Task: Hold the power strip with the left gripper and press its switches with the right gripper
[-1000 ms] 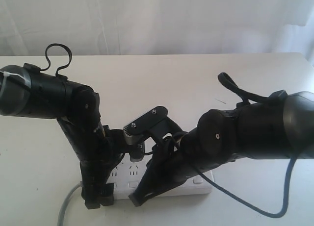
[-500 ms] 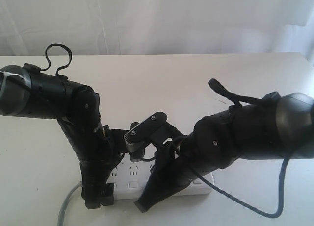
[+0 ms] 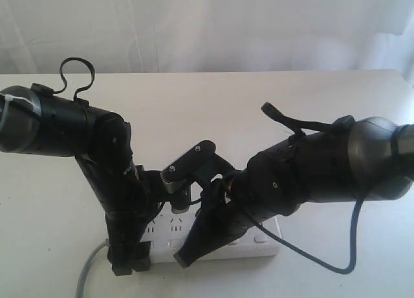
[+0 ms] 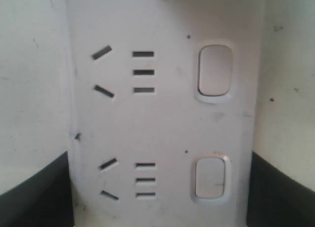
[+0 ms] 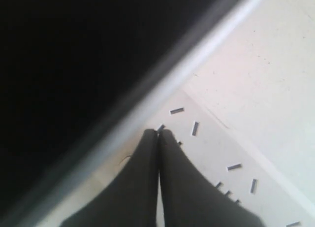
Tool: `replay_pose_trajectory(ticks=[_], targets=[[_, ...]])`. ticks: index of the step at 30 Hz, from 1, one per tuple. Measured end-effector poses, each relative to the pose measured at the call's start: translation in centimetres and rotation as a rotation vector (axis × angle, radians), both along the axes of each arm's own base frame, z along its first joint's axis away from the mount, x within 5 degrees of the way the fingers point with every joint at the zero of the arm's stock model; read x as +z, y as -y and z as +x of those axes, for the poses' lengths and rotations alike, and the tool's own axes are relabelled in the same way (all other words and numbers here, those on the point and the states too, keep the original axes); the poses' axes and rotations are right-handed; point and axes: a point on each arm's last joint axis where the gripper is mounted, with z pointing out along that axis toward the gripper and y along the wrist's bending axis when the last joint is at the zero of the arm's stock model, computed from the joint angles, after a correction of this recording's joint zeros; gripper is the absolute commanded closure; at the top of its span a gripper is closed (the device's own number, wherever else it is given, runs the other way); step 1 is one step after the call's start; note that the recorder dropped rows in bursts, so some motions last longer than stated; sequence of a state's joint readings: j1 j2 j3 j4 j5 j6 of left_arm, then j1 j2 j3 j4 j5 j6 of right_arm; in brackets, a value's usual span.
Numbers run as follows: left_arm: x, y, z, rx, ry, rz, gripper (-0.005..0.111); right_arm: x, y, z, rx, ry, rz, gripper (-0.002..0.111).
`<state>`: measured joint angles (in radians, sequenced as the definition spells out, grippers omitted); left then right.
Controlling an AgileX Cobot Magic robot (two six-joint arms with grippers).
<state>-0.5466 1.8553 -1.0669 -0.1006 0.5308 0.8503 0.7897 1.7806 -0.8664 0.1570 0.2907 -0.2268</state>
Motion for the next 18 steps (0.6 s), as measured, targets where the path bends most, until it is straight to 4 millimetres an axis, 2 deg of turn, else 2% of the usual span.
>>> replay_pose_trajectory(ticks=[6,18], targets=[[0.0,0.0,0.0,0.0,0.0,0.0,0.107,0.2,0.0,0.0,-0.002,0.007,0.008,0.108],[0.0,0.0,0.0,0.0,0.0,0.0,0.107,3.4,1.3,-1.5,-0.01,0.012,0.049,0.108]])
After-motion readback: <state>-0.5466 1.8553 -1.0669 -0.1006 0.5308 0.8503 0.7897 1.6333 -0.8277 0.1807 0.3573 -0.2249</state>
